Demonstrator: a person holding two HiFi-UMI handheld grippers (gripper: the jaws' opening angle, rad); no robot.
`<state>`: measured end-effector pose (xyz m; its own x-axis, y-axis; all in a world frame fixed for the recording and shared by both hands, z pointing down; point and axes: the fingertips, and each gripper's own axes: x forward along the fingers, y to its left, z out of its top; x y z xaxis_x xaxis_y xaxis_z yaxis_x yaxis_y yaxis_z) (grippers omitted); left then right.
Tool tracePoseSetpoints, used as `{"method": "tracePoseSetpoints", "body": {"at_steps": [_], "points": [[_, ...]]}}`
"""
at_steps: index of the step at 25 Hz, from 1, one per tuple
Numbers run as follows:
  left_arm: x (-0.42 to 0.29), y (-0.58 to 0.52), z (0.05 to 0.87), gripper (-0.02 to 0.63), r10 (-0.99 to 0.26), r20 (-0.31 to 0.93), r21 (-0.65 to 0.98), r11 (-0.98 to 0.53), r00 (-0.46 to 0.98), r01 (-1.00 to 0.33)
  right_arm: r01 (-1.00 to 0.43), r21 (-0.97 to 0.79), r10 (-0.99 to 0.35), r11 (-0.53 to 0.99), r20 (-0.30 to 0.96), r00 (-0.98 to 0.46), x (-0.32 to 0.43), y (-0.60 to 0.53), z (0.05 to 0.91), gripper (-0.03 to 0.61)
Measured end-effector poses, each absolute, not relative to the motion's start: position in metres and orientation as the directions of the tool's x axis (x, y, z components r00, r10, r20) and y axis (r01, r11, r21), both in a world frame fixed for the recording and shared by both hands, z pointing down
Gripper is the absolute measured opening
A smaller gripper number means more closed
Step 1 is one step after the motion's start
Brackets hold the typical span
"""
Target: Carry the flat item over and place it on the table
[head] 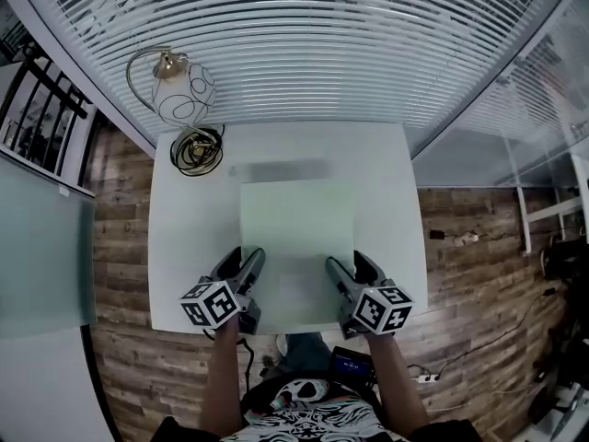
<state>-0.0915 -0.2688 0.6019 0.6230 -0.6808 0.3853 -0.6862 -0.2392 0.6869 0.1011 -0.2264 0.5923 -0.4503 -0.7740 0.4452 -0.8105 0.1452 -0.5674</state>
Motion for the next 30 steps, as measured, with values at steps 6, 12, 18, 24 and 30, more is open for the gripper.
{"method": "tracePoseSetpoints", "body": {"at_steps": [6, 12, 18, 24, 30], "points": [[-0.089, -0.282, 0.617, 0.270, -0.668, 0.419, 0.685, -0.212, 0.615, -0.697, -0.814, -0.567, -0.756, 0.126, 0.477, -0.449, 0.104, -0.240, 0.607, 0.291], [-0.092, -0.291, 0.635, 0.270, -0.652, 0.461, 0.678, -0.179, 0.602, -0.713, -0.806, -0.582, -0.726, 0.110, 0.507, -0.464, 0.101, -0.251, 0.626, 0.291], [-0.090, -0.295, 0.650, 0.270, -0.624, 0.499, 0.672, -0.159, 0.601, -0.723, -0.806, -0.586, -0.712, 0.082, 0.531, -0.459, 0.101, -0.255, 0.641, 0.291], [-0.090, -0.294, 0.654, 0.270, -0.609, 0.528, 0.658, -0.146, 0.591, -0.739, -0.810, -0.581, -0.692, 0.079, 0.553, -0.464, 0.102, -0.257, 0.650, 0.291], [-0.091, -0.295, 0.656, 0.270, -0.604, 0.540, 0.651, -0.141, 0.586, -0.746, -0.813, -0.576, -0.687, 0.078, 0.560, -0.463, 0.102, -0.258, 0.651, 0.291]]}}
